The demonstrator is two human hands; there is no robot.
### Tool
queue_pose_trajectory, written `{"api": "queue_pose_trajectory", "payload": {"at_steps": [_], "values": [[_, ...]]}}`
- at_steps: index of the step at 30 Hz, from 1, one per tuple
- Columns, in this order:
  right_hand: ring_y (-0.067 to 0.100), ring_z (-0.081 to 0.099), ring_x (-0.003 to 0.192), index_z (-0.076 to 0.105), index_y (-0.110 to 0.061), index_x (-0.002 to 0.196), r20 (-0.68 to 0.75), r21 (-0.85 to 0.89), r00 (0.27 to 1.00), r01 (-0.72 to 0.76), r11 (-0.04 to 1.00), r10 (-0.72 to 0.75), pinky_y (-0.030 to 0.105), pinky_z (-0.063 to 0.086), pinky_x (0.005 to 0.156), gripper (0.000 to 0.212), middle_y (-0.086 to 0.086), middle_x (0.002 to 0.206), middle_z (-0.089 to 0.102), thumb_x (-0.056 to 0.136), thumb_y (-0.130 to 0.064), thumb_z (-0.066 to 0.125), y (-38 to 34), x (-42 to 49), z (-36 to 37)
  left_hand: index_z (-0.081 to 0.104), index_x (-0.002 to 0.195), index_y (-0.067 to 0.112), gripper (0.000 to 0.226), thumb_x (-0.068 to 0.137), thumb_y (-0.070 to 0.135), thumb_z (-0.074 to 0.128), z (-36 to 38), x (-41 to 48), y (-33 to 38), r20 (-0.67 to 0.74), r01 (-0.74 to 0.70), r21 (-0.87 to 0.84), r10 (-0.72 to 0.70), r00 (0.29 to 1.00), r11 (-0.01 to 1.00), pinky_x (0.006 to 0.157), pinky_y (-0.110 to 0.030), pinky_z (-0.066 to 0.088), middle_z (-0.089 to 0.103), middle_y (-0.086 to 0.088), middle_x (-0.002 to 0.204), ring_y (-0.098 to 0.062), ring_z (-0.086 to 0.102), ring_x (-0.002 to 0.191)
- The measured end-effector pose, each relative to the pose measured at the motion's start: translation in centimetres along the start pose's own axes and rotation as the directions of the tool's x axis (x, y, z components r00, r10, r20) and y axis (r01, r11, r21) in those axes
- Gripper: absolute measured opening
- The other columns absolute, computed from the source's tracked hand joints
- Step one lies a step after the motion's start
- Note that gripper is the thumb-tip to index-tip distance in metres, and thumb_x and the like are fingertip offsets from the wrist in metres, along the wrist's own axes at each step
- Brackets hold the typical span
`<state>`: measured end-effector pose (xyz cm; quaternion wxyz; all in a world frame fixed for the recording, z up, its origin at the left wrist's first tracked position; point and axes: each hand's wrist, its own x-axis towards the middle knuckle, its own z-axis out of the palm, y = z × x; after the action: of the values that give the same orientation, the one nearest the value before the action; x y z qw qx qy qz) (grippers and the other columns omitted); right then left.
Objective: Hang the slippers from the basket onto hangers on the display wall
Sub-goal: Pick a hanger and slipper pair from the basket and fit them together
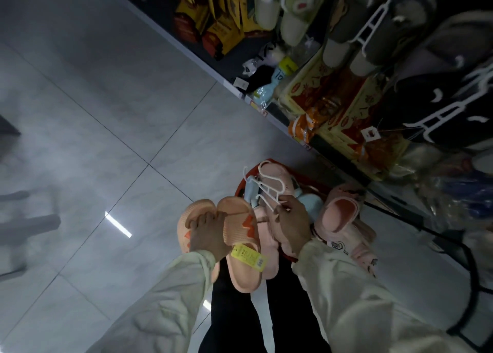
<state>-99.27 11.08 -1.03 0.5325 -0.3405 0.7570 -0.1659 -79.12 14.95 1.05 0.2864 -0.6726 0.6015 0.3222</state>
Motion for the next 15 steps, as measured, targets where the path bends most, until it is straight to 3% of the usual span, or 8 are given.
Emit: {"api": "queue_pose_trajectory", "payload": {"at_steps": [3, 6, 11, 15], "values": [[0.019, 0.063, 0.073, 0.062, -0.015, 0.101, -0.011, 0.064, 1.0, -0.001, 0.998, 0.001, 0.032, 0.058, 0.069, 0.017, 0.013, 0.09, 0.064, 0.09, -0.003, 0.056, -2.3, -2.5, -3.0, 0.037, 0.144, 0.027, 0.08, 0.073, 0.046, 0.068, -2.7, -2.0, 0.3, -0.017, -0.01, 0.02, 0.01, 1.0, 1.0, 0.107, -0.046, 0.033, 0.048, -0.005, 0.14, -0.03, 0.045, 0.128], [0.01, 0.056, 0.062, 0.062, -0.002, 0.102, -0.008, 0.205, 1.0, 0.015, 0.979, -0.014, 0.018, 0.049, 0.053, 0.022, 0.013, 0.083, 0.06, 0.091, 0.013, 0.05, -6.5, -6.2, -6.4, 0.032, 0.149, 0.026, 0.084, 0.076, 0.046, 0.068, -7.4, -4.3, 1.1, -0.047, -0.028, 0.003, 0.028, 0.998, 1.0, 0.111, -0.045, 0.03, 0.043, -0.007, 0.146, -0.031, 0.041, 0.134], [0.018, 0.058, 0.065, 0.067, -0.001, 0.101, 0.022, 0.344, 0.995, 0.085, 0.935, -0.098, 0.017, 0.048, 0.055, 0.011, 0.01, 0.076, 0.064, 0.094, 0.001, 0.058, -13.6, -11.5, -11.1, 0.032, 0.15, 0.028, 0.088, 0.074, 0.05, 0.071, -17.0, -7.6, 3.3, -0.204, -0.096, -0.006, 0.093, 0.975, 0.995, 0.113, -0.045, 0.029, 0.041, -0.007, 0.149, -0.032, 0.04, 0.136], [0.016, 0.062, 0.065, 0.066, -0.002, 0.1, 0.01, 0.442, 0.984, 0.154, 0.883, -0.177, 0.019, 0.049, 0.057, 0.017, 0.011, 0.078, 0.066, 0.095, 0.006, 0.052, -18.9, -15.4, -14.0, 0.033, 0.151, 0.026, 0.091, 0.072, 0.052, 0.072, -24.7, -10.8, 5.9, -0.36, -0.202, 0.044, 0.204, 0.91, 0.978, 0.111, -0.044, 0.03, 0.045, -0.01, 0.146, -0.034, 0.041, 0.135]]}}
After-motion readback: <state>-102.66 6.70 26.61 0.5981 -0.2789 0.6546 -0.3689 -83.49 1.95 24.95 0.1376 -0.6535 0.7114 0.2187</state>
